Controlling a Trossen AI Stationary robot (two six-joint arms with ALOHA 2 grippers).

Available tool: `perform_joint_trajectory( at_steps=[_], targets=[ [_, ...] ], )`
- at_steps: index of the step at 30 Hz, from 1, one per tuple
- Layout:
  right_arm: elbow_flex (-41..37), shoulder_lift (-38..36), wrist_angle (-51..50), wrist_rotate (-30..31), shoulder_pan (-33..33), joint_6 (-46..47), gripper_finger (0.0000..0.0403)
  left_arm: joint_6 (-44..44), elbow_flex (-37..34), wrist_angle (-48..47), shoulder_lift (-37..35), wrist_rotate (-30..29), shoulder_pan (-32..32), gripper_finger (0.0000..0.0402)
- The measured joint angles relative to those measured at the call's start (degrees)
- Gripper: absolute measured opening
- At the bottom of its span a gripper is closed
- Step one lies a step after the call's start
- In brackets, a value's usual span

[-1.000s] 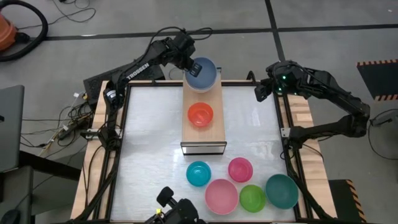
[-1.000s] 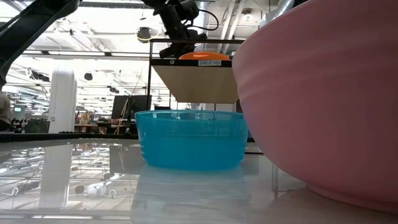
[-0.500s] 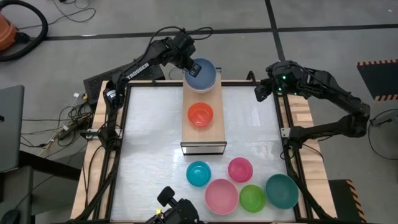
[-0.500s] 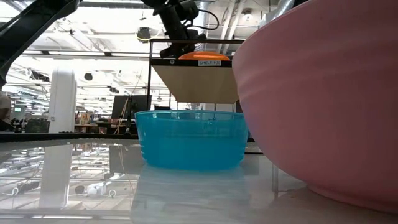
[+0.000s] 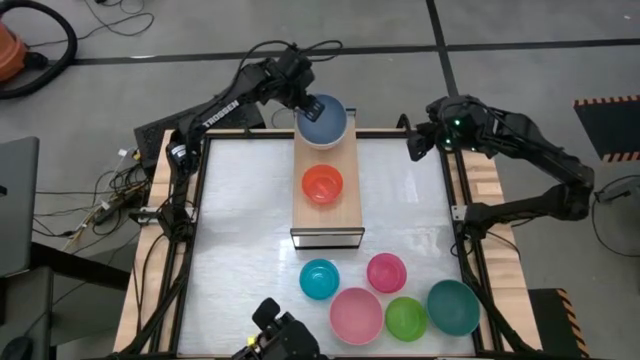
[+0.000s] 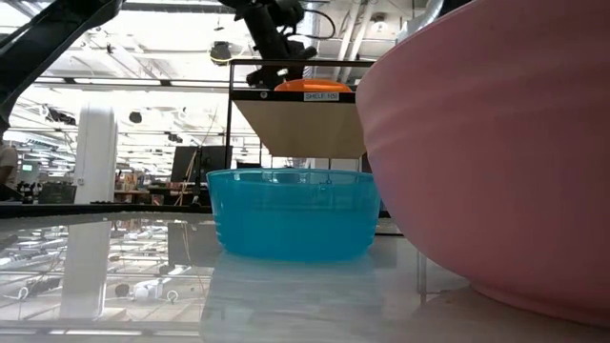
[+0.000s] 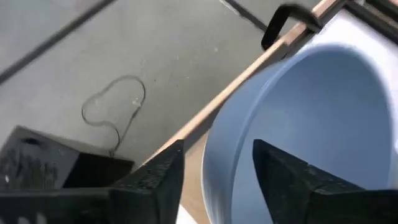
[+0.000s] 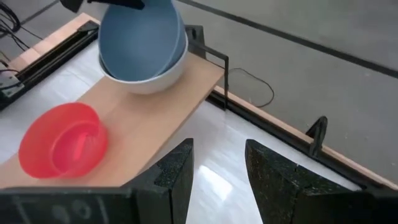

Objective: Place and stack bowls onto a shelf
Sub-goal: Stack the blue bowl on top of the white bowl on the shelf

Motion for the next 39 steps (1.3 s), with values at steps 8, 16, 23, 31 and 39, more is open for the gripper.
perform_joint_trajectory(
  at_steps=[8,16,23,31,39],
  targets=[
    [-0.01,2.38,0.68,-3.34,-1.49,-1.26,0.0170,3.04,3.98,1.68,-0.90,-2.66,0.00,0.0199],
    [-0.01,3.81,0.87,-4.34,-1.75,-1.68,0.0170,6.48,4.03,2.54,-3.17,6.44,0.28,0.0099],
    [-0.01,4.01,0.90,-4.33,-2.13,-1.47,0.0170,12.44,3.10,3.40,-2.90,11.69,-0.12,0.0005],
    [-0.01,4.03,0.90,-4.31,-2.19,-1.45,0.0170,12.62,-2.04,7.08,-2.86,11.88,1.20,0.0000],
    [-0.01,4.03,0.91,-4.31,-2.19,-1.45,0.0170,11.96,-5.43,10.70,-2.82,10.26,2.75,0.0000]
  ],
)
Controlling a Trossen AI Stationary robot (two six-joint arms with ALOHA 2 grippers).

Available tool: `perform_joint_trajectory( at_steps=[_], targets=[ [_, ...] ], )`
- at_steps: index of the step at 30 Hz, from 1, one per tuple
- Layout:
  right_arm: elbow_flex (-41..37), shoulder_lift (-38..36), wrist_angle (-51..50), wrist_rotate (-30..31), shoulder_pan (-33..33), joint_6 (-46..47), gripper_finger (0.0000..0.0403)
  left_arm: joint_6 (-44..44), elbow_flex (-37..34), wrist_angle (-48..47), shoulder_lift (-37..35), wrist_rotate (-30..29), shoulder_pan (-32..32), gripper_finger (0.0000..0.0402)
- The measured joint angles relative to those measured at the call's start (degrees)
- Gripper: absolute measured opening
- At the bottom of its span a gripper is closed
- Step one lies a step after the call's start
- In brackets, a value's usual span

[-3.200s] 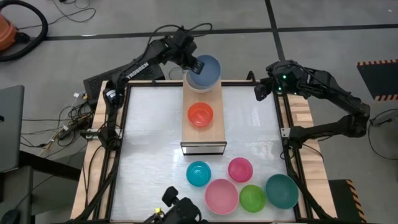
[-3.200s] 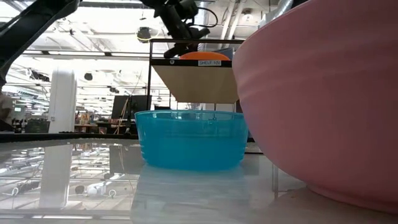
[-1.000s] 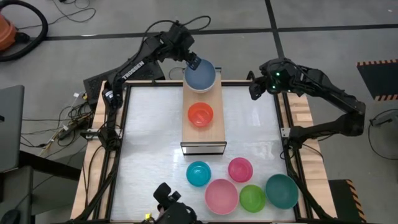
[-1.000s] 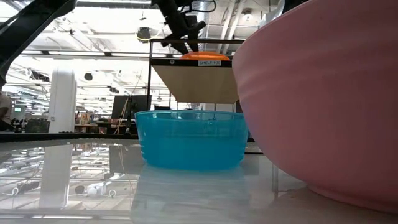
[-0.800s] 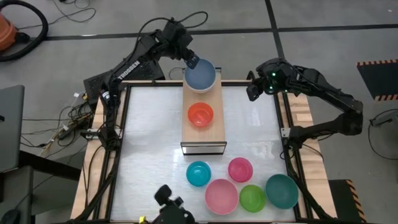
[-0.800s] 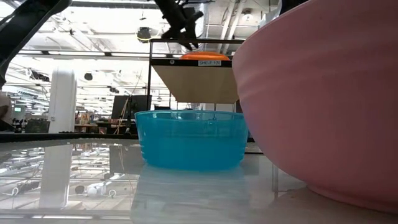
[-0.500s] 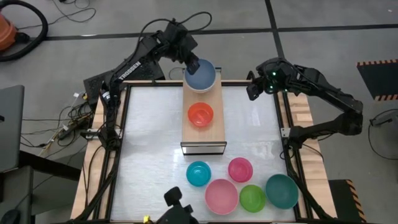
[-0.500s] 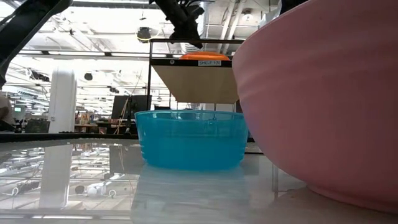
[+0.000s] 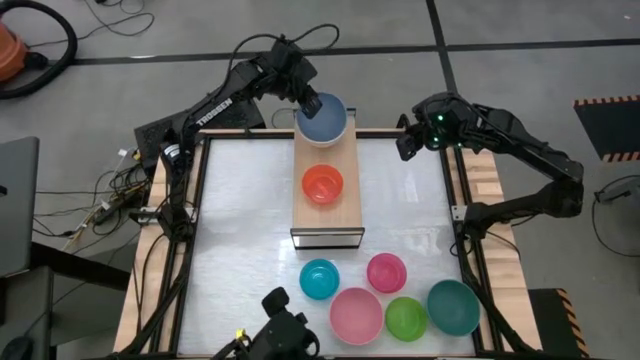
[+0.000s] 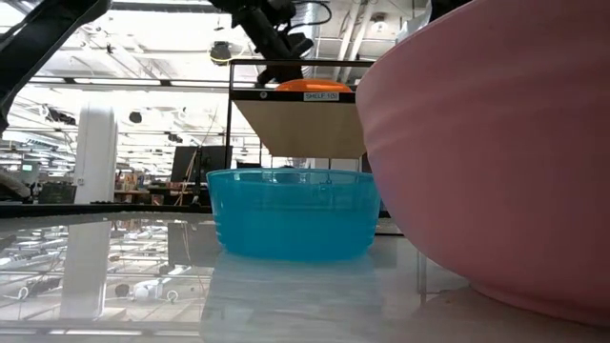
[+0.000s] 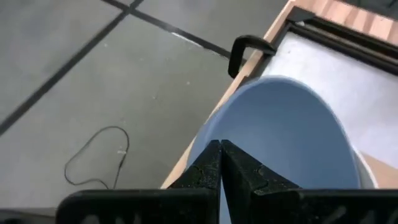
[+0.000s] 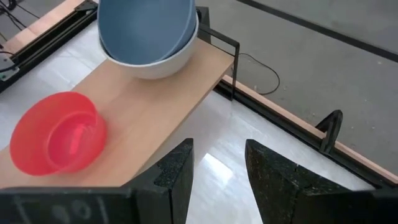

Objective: Place and stack bowls onto a shelf
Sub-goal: Stack the blue bowl on top of the white bowl on the shelf

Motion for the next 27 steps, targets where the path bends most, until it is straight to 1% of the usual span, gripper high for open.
perform_joint_trajectory(
  at_steps=[6,12,16,18,21,23,27],
  targets=[
    [0.00,0.00,0.00,0.00,0.00,0.00,0.0170,-2.59,-1.84,2.37,0.02,0.58,0.54,0.0000],
    [0.00,0.00,0.24,0.00,0.00,0.00,0.0170,-4.69,-2.06,2.17,0.07,4.41,0.21,0.0000],
    [0.00,0.00,0.42,0.01,0.00,0.00,0.0170,-6.57,-2.05,2.92,0.01,5.02,0.02,0.0000],
    [0.00,0.00,0.42,0.01,0.00,0.00,0.0170,-6.91,-1.86,3.59,-0.04,5.62,0.02,0.0000],
    [0.00,0.00,0.42,0.00,0.00,0.00,0.0170,-6.98,0.22,5.68,-0.04,6.67,-0.49,0.0000],
    [0.00,0.00,0.39,0.01,0.00,0.00,0.0170,-4.97,0.94,9.90,-0.31,4.36,-1.45,0.0000],
    [0.00,0.00,0.36,0.01,0.00,0.11,0.0170,-0.97,0.90,13.26,-0.18,-4.98,-3.20,0.0000]
  ],
)
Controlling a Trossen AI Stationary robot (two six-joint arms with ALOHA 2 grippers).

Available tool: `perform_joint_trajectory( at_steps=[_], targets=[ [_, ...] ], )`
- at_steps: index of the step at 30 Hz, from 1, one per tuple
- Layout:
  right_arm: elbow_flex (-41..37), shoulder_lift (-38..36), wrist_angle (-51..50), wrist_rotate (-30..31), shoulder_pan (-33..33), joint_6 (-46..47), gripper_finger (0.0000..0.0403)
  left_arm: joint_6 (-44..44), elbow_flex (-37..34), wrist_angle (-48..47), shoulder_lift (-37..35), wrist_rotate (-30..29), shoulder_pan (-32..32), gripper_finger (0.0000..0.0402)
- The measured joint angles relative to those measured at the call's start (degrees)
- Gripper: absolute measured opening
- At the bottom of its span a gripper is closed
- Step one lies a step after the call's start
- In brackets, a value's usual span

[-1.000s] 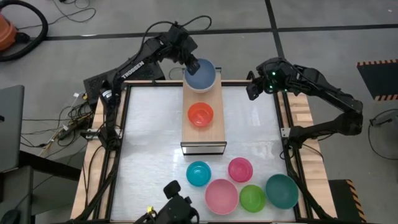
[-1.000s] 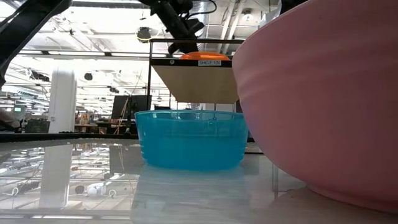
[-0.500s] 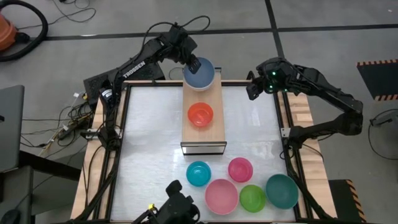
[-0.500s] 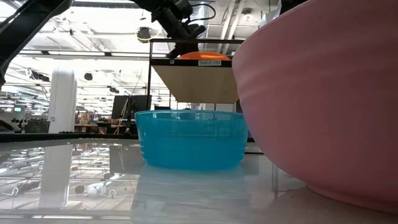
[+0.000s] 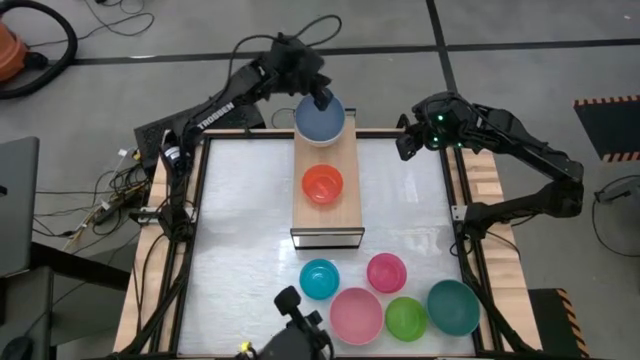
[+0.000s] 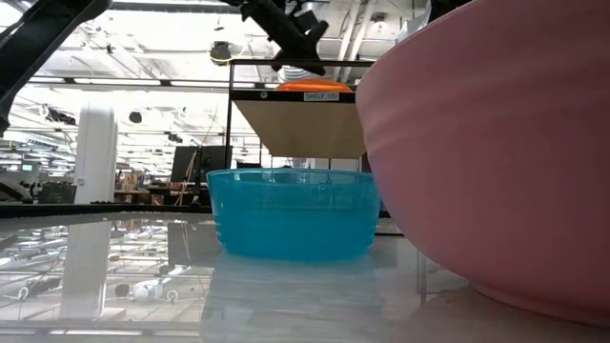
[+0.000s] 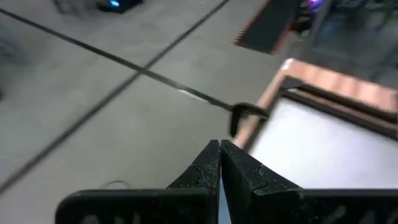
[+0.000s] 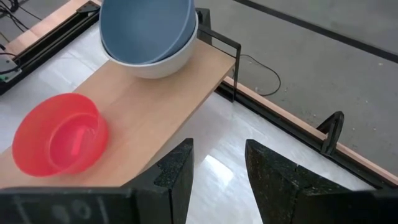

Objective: Place and stack bowls onto a shelf
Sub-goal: Stack the blue bowl on top of the white bowl on the shelf

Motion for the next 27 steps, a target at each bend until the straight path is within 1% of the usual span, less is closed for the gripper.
perform_joint_trajectory(
  at_steps=[2,4,8,10,12,17,20,24,27],
  targets=[
    [0.00,0.00,-0.10,0.01,0.00,0.02,0.0170,1.31,-0.01,0.29,0.70,-3.06,-0.62,0.0000],
    [0.00,0.00,-0.12,-0.01,0.00,0.02,0.0170,1.69,-0.08,0.13,1.19,-4.47,-0.95,0.0000],
    [0.00,0.00,-0.14,0.02,0.00,0.00,0.0170,2.48,-2.76,1.66,2.06,-7.62,-1.67,0.0000],
    [0.00,0.00,-0.14,0.02,0.00,0.00,0.0170,2.34,-3.72,0.66,2.26,-7.95,-1.52,0.0000],
    [0.00,0.00,-0.14,0.04,0.00,-0.11,0.0170,2.52,-5.07,2.98,2.36,-8.45,-1.50,0.0000],
    [0.00,0.00,-0.14,0.04,0.00,-0.14,0.0170,1.64,-6.63,1.83,2.91,-9.68,-0.94,0.0000],
    [0.00,0.00,-0.14,0.04,0.00,-0.13,0.0170,1.20,-6.76,0.16,3.11,-9.56,-0.62,0.0000],
    [0.00,0.00,-0.14,0.06,0.00,-0.13,0.0170,1.06,-6.72,1.14,3.04,-9.33,-0.62,0.0000],
    [0.00,0.00,-0.20,0.06,0.00,-0.14,0.0170,1.39,-4.40,-2.30,3.09,-9.27,-0.60,0.0000]
  ],
)
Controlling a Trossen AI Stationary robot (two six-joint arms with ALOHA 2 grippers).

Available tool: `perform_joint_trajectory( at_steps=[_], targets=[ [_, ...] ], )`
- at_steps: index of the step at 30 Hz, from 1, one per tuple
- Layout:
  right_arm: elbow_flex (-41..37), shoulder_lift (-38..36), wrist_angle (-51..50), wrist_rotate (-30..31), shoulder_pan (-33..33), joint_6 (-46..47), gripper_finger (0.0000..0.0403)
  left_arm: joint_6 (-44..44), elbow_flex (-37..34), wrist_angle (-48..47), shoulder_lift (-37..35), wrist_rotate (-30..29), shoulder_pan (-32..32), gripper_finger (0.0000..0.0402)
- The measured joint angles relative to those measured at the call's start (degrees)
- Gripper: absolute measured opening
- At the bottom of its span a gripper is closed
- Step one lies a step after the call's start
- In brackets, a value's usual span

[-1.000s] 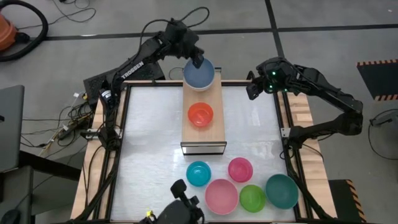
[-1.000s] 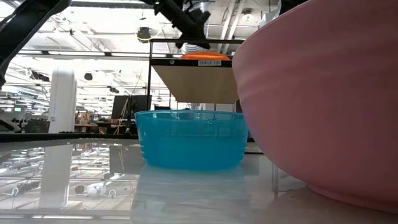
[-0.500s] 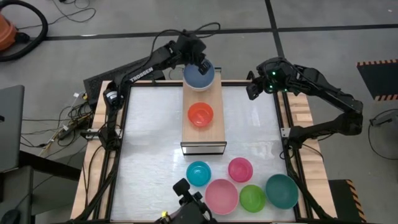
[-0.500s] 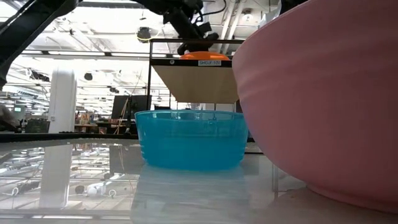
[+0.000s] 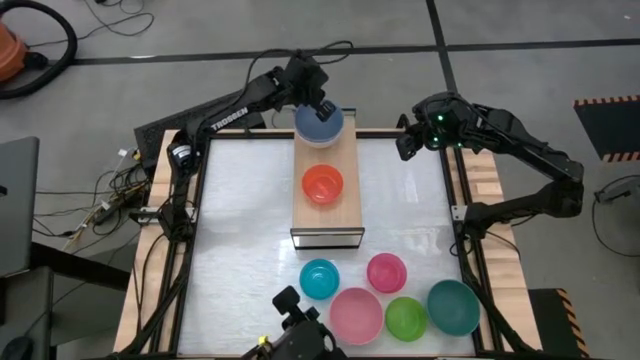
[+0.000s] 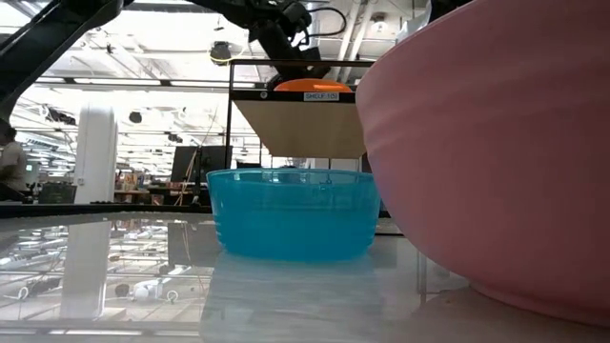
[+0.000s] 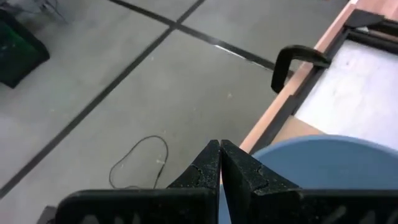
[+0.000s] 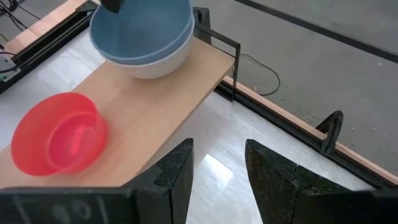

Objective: Place and stack bowls onto a shelf
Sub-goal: Stack the blue bowl on top of the white bowl on the shelf, then stack the dark green bowl on top of the blue bowl on the shelf

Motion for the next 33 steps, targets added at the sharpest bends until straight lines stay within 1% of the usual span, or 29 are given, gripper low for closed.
perform_joint_trajectory(
  at_steps=[1,3,7,11,14,16,19,21,25,28,30,33],
  targets=[
    [0.00,0.00,-0.22,0.00,0.00,0.01,0.0170,-0.60,1.46,-1.03,0.00,0.33,-0.02,0.0000],
    [0.00,0.00,-0.85,0.00,0.00,0.01,0.0170,-1.78,4.54,-3.50,-0.63,3.05,0.00,0.0000],
    [0.00,0.00,-1.02,-0.02,0.00,0.01,0.0170,-2.12,8.60,-7.01,-3.24,12.46,-0.09,0.0000],
    [0.00,0.00,-1.02,-0.23,0.00,-0.01,0.0170,-3.35,8.90,-9.22,-8.51,21.52,-0.63,0.0000],
    [0.00,0.00,-2.01,-3.94,0.13,-0.30,0.0170,-3.01,8.96,-12.05,-12.96,28.16,-1.89,0.0000],
    [0.00,0.00,-4.22,-8.03,0.27,-1.27,0.0170,-2.48,8.96,-14.09,-15.68,30.68,-3.79,0.0000],
    [0.00,0.00,-9.51,-12.94,1.43,-1.93,0.0170,-0.86,8.96,-17.95,-19.10,31.01,-7.78,0.0000],
    [0.00,0.00,-13.99,-14.89,2.84,-1.10,0.0170,-0.23,8.96,-19.95,-21.08,30.96,-10.51,0.0000],
    [-2.46,-0.37,-21.53,-15.48,8.03,4.11,0.0170,-0.84,9.01,-22.73,-23.42,29.39,-15.98,0.0000],
    [-6.53,-1.50,-23.21,-15.98,13.24,10.12,0.0170,-1.50,9.01,-23.83,-24.02,24.16,-19.67,0.0007],
    [-9.99,-2.29,-23.82,-17.61,17.47,14.39,0.0170,-2.27,8.98,-24.71,-24.11,20.60,-21.52,0.0017],
    [-14.80,-3.11,-23.58,-21.31,24.67,20.29,0.0175,-2.07,8.95,-25.69,-24.11,20.27,-23.17,0.0044]
  ],
)
